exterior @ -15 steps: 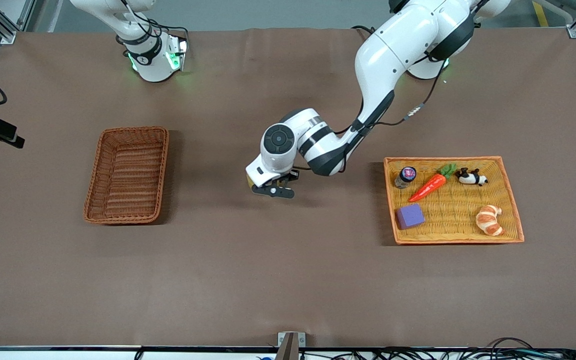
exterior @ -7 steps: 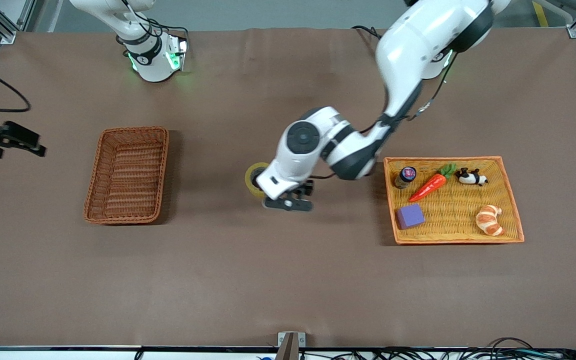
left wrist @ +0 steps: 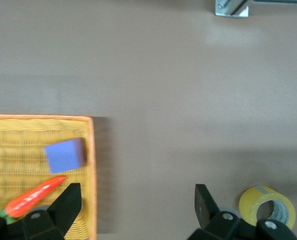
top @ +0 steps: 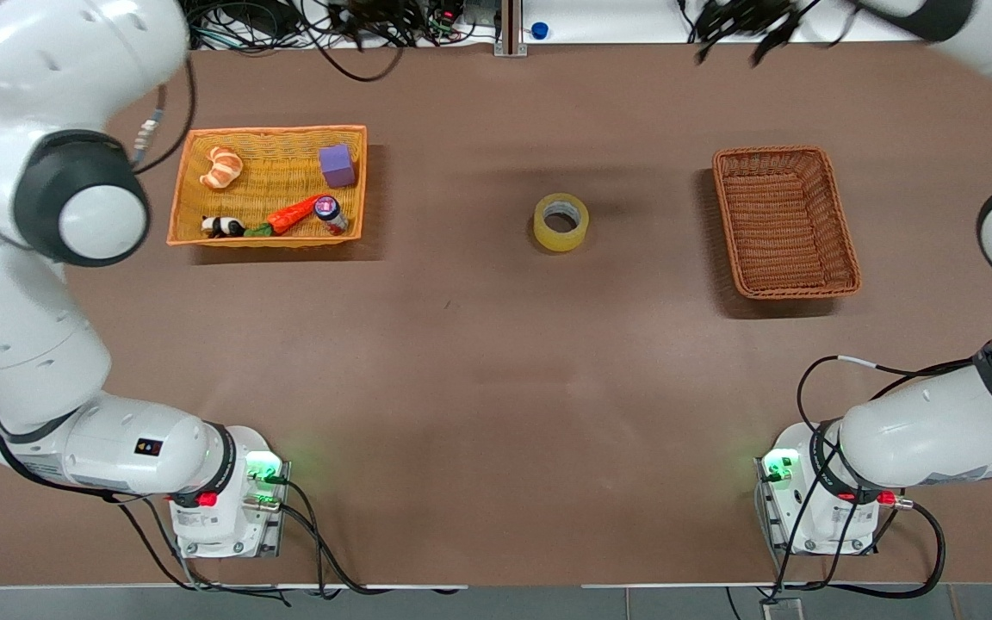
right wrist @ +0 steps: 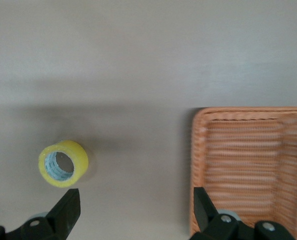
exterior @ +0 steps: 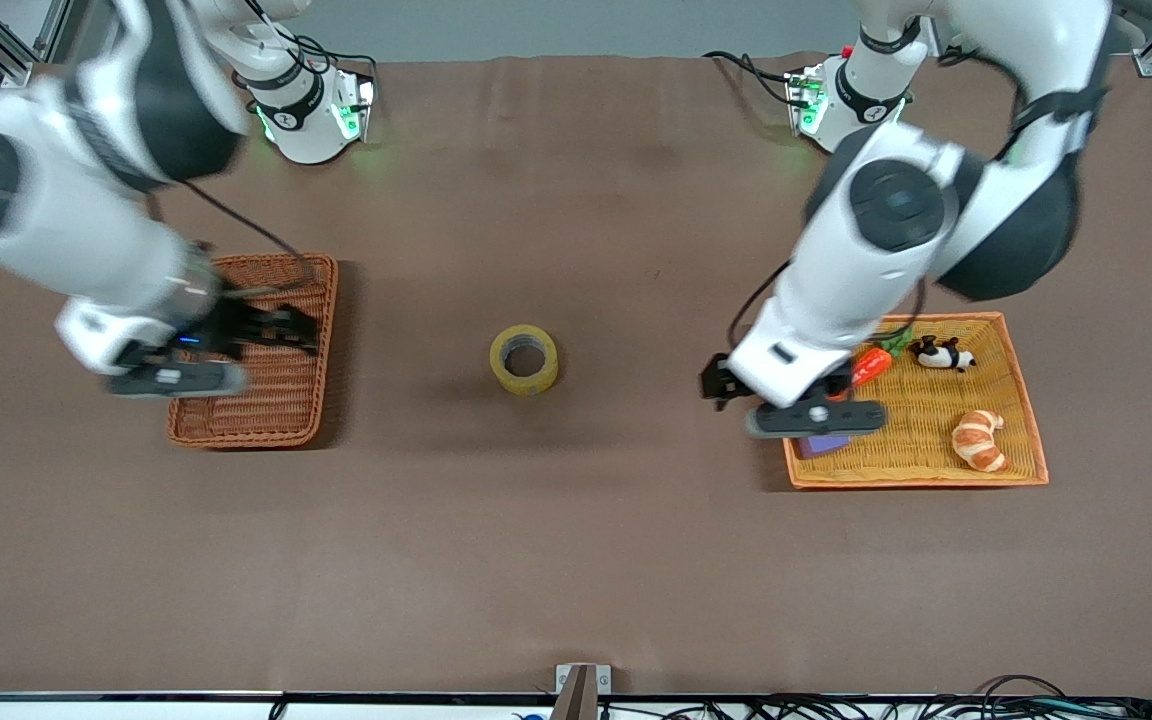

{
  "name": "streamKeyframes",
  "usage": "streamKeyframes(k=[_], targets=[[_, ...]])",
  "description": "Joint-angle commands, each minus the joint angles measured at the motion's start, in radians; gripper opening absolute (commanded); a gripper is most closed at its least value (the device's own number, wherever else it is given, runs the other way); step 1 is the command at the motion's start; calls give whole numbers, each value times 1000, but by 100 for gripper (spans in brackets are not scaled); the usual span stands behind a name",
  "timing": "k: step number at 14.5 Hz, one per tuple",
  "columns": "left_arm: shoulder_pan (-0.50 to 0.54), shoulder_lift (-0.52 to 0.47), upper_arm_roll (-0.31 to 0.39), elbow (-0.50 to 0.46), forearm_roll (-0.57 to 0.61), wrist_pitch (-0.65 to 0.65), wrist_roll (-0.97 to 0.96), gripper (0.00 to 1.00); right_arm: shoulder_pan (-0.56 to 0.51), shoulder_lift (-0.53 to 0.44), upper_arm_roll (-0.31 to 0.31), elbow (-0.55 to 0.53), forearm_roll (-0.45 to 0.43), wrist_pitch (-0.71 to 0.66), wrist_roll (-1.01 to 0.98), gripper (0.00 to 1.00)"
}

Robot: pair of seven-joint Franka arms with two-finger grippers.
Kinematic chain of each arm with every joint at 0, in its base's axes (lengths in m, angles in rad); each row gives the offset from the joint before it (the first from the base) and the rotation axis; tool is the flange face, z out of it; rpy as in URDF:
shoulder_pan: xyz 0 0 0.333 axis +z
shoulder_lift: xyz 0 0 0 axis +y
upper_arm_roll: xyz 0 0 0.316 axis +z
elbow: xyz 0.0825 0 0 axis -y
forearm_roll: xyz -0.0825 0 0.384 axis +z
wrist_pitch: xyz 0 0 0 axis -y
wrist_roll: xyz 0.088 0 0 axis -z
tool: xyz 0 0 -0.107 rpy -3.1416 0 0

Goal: Move tape to another basket
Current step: 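Raise the left gripper away while the right gripper reaches the tape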

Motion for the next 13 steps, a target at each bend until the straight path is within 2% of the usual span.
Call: streamKeyframes(k=[1, 4, 7, 9, 11, 13], targets=[[53, -119, -3, -115, -47, 11, 37, 100, 86, 52, 48, -102, -97, 133, 158, 100], [86, -213, 17, -209, -70, 15, 56, 100, 198, 138, 50, -153, -151, 275, 251, 100], [86, -274, 93, -256, -116, 18, 163, 100, 267, 195, 48, -226, -161, 420, 259, 100], [86, -322, 165, -302, -183, 24, 269, 100, 281, 228, 48, -274, -243, 513, 310, 100], [83, -369, 224, -358, -216, 26, 357, 100, 288, 267, 50, -275, -331, 532, 398, 100], [73, -405, 277, -398, -216, 24, 412, 100, 286, 299, 50, -274, -352, 575, 462, 100]])
